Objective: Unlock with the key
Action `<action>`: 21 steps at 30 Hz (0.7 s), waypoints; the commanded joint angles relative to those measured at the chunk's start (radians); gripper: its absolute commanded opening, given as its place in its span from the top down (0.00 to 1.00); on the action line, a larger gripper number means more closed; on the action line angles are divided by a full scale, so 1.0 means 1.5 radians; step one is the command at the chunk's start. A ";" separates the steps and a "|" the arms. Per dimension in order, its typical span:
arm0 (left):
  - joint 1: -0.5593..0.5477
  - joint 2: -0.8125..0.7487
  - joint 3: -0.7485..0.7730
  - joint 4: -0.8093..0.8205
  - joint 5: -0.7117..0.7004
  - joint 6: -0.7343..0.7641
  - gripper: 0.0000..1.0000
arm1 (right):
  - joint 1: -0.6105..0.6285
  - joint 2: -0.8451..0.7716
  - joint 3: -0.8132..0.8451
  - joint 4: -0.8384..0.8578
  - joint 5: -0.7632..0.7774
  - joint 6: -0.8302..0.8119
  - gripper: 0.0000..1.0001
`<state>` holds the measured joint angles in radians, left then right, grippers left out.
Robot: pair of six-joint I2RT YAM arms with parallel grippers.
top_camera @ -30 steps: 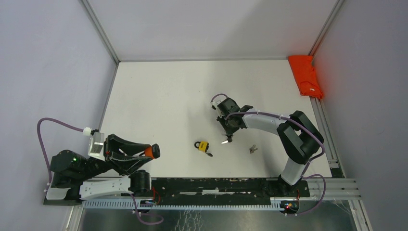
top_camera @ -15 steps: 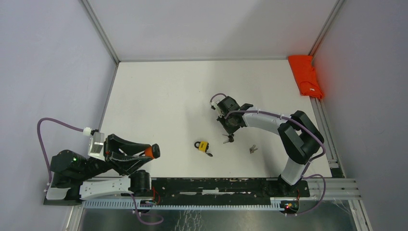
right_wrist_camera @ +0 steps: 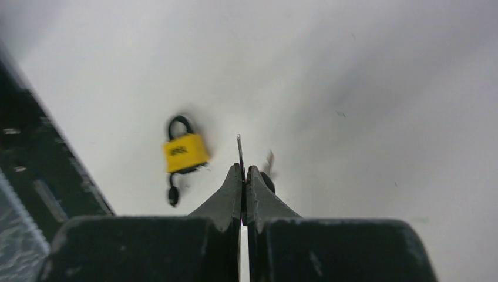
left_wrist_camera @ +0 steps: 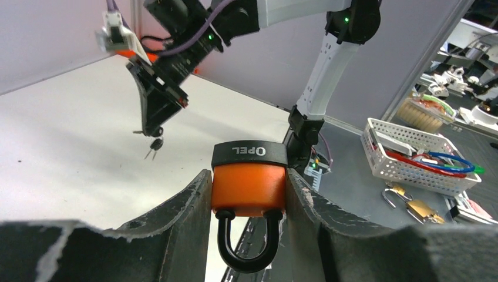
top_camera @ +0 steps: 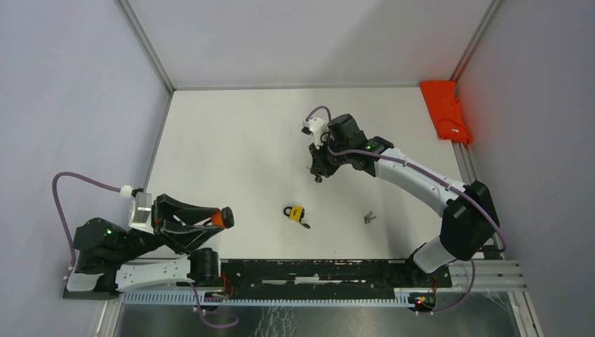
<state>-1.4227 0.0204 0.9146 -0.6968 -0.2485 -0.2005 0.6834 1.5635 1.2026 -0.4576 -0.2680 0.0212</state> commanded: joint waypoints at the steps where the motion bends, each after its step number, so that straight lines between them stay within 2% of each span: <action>1: -0.004 0.060 0.019 0.051 0.066 0.044 0.98 | 0.000 -0.044 0.055 0.031 -0.183 -0.009 1.00; 8: -0.004 0.193 0.107 -0.003 0.233 0.078 0.98 | 0.002 -0.087 0.077 0.113 -0.389 0.058 1.00; 11: -0.004 0.220 0.137 -0.029 0.293 0.094 0.98 | 0.007 -0.121 0.047 0.189 -0.462 0.125 1.00; 14: -0.004 0.209 0.156 -0.027 0.302 0.107 0.98 | 0.015 -0.179 -0.024 0.328 -0.521 0.225 1.00; 18: -0.005 0.164 0.170 -0.014 0.326 0.115 0.98 | 0.018 -0.247 -0.095 0.439 -0.557 0.315 1.00; 21: -0.009 0.138 0.183 -0.029 0.324 0.114 0.98 | 0.054 -0.269 -0.144 0.599 -0.589 0.449 1.00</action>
<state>-1.4227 0.2779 1.1252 -0.7799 0.1886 -0.0788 0.7147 1.2015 1.0546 0.0799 -1.0359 0.4248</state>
